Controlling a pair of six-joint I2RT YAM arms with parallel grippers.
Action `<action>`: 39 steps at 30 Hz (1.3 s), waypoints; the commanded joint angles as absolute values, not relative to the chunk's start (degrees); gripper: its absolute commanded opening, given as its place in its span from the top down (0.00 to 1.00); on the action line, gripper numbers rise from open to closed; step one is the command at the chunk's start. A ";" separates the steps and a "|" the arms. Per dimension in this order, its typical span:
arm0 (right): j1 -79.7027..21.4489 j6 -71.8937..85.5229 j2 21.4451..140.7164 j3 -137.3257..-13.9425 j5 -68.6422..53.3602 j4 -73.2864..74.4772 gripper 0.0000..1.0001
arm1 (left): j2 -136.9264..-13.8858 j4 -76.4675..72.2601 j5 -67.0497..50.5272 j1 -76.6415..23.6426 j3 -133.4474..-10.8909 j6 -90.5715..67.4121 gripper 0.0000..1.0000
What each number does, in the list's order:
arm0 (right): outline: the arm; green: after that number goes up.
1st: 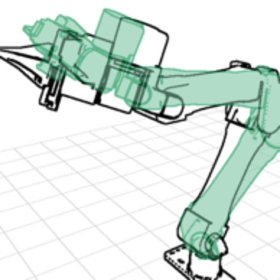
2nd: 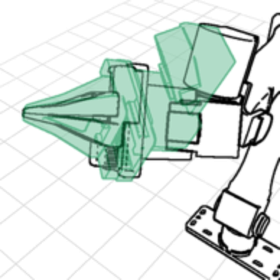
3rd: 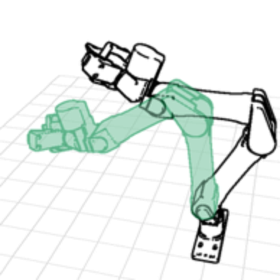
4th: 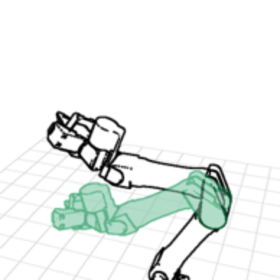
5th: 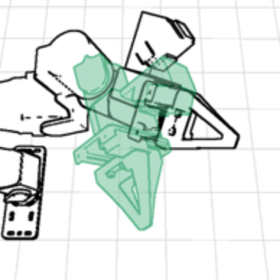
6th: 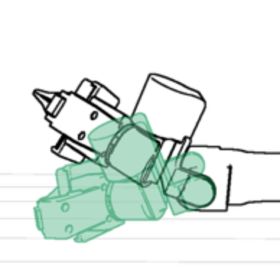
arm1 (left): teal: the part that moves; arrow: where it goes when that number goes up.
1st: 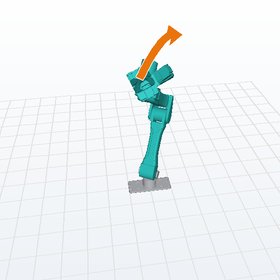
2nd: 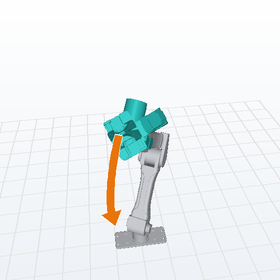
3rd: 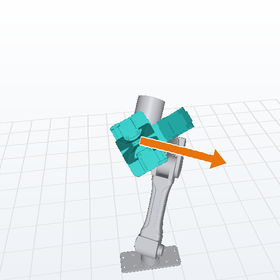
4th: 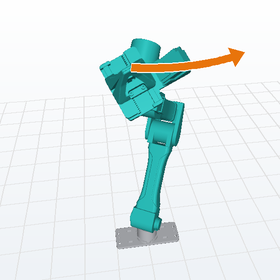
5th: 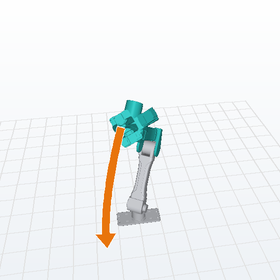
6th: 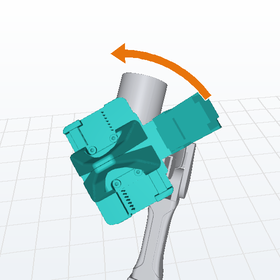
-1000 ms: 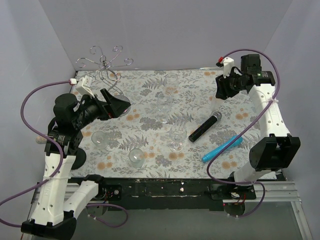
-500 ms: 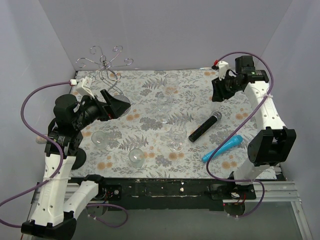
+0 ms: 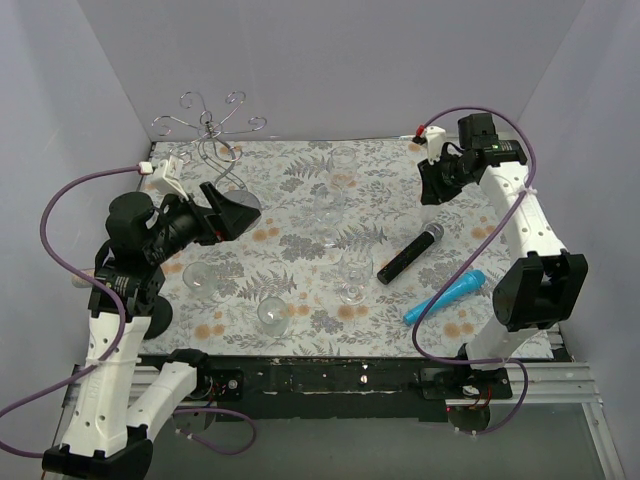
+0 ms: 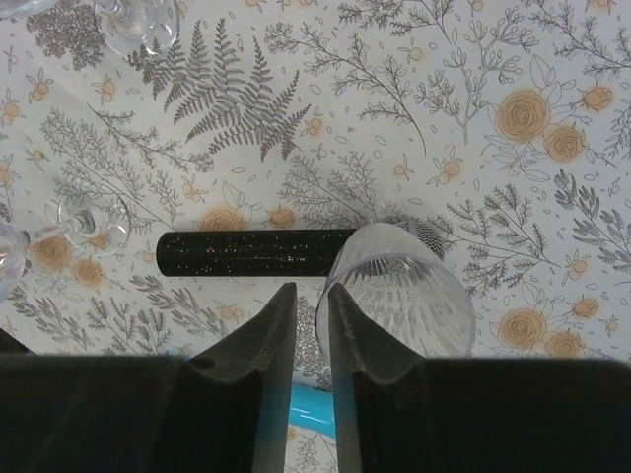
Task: Place the wine glass upside down on the wine glass rack
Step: Pick up the wine glass at the center of the board.
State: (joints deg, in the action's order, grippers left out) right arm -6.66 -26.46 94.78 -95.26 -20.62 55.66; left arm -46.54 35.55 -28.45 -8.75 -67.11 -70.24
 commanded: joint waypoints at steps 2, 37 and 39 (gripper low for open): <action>-7.47 -26.89 95.27 -95.01 -19.51 56.25 0.83 | -45.26 36.03 -27.95 -8.88 -66.88 -69.08 0.02; -5.36 -27.69 83.24 -101.16 -34.89 55.81 0.99 | -45.62 32.43 -34.45 -8.88 -68.03 -78.22 0.02; -5.36 -27.77 83.06 -100.81 -35.24 55.90 0.99 | -45.70 32.34 -34.63 -8.88 -67.85 -78.22 0.02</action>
State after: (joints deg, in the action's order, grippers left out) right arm -5.63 -27.38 84.40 -101.34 -32.47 56.95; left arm -46.37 33.78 -33.32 -8.75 -66.81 -77.80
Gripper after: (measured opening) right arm 0.037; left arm 0.981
